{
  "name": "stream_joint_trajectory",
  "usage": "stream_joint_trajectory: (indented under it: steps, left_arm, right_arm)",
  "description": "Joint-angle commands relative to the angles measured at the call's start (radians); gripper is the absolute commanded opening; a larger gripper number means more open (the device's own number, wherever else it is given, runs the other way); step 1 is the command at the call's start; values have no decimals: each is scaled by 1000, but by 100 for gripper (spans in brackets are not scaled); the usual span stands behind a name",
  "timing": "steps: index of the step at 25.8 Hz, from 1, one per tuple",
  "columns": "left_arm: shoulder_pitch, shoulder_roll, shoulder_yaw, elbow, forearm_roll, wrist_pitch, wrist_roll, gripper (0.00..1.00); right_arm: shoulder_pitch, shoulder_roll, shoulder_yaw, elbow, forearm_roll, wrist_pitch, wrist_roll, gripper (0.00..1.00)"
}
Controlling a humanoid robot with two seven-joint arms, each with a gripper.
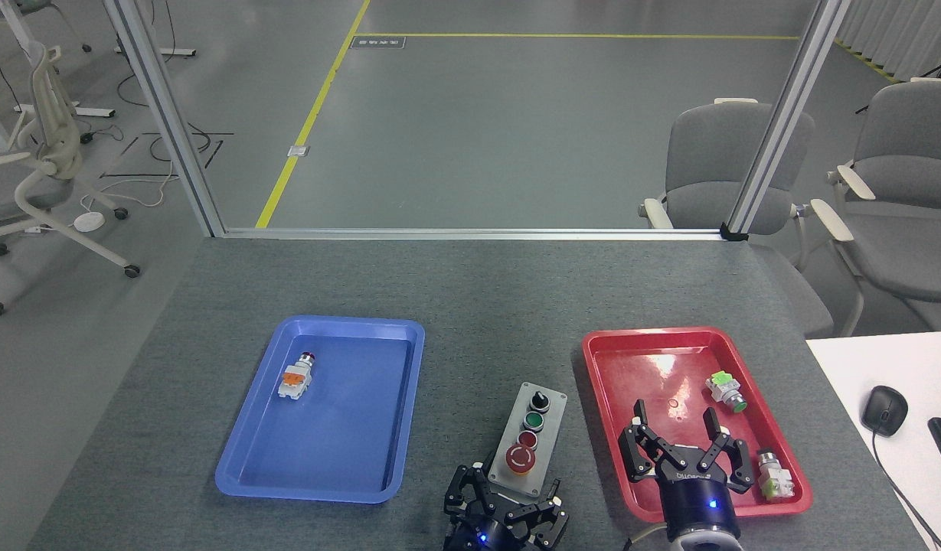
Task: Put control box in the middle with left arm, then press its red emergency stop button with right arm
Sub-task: 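Release the control box and pull the left gripper back, then move the right gripper from the red tray over the red button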
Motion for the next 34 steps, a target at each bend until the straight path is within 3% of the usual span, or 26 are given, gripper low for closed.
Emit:
stream_joint_trajectory:
  steps: [1, 7, 14, 18, 20, 23, 27, 30, 34]
  left_arm:
    - [58, 39, -1, -85, 0, -12, 1, 98]
    - [99, 181, 19, -195, 0, -13, 2, 99]
    - [202, 297, 182, -353, 1, -110, 2, 99]
    - [312, 363, 321, -533, 1, -213, 1, 99]
    - [355, 365, 409, -600, 0, -259, 1, 99]
    - [366, 357, 545, -625, 0, -300, 1, 99]
    - [348, 329, 705, -619, 24, -297, 1, 99]
    - [309, 312, 752, -594, 98, -290, -1, 99]
    - [257, 312, 757, -527, 155, -254, 4, 99]
  right_arm:
    - [-3, 6, 11, -4, 0, 21, 2, 98]
    - [-3, 6, 40, -4, 0, 64, 2, 98]
    - [14, 9, 89, -31, 4, 67, 2, 98]
    - [27, 49, 101, -73, 12, 79, 34, 95]
    - [29, 58, 120, -96, 23, 81, 123, 82]
    - [33, 64, 155, -104, 43, 81, 151, 59]
    - [43, 78, 175, -123, 75, 70, 151, 43]
    - [49, 89, 213, -134, 87, 69, 151, 25]
    - [41, 91, 256, -134, 152, 69, 157, 9]
